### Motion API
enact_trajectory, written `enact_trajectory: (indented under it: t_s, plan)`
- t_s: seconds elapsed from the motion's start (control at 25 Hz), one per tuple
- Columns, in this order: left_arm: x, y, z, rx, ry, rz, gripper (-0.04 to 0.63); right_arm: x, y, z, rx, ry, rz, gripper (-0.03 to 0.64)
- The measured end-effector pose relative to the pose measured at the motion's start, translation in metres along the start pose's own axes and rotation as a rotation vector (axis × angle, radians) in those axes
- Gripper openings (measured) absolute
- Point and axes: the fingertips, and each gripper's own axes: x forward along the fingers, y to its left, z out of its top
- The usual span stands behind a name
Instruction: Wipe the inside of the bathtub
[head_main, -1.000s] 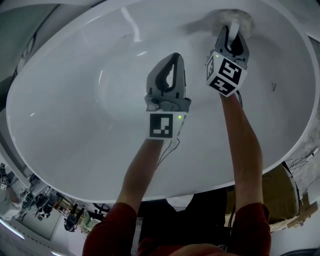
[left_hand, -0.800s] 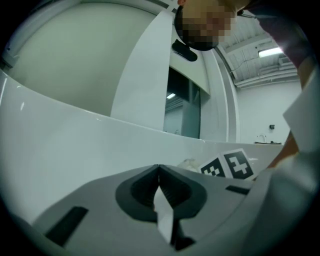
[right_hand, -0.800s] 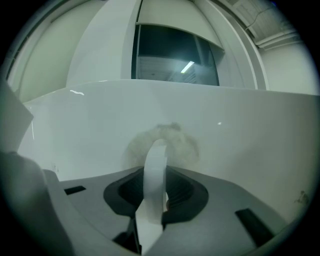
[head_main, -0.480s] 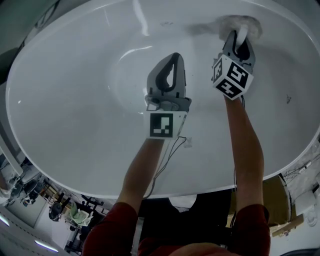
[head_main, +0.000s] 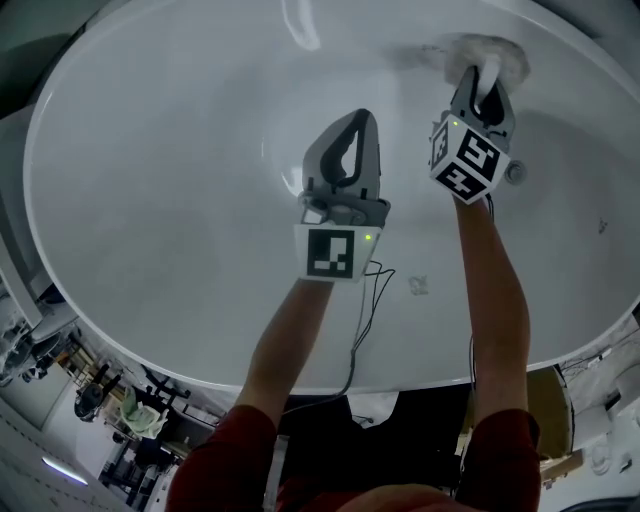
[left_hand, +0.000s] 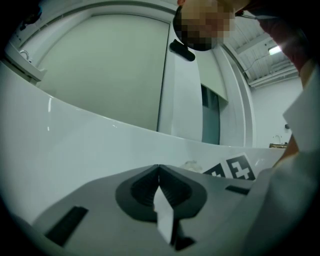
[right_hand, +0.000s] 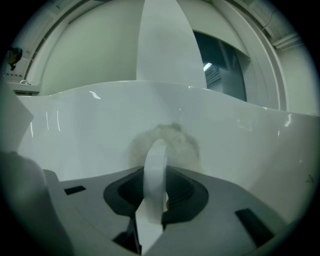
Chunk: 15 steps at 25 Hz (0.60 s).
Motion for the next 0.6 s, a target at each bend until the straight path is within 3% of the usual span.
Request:
enact_trajectory:
  t_s: [0.28,0.6]
  plan:
    - [-0.047,0.105,0.011,-0.01,-0.014,0.098,0.017,-0.005,0.095,-0.002,-0.008,0.006,0.011,0.095]
    - [-0.093,0.205,0.016,-0.014,-0.021,0.179,0.017,-0.004,0.224,-0.007,-0.052,0.009,0.118,0.095]
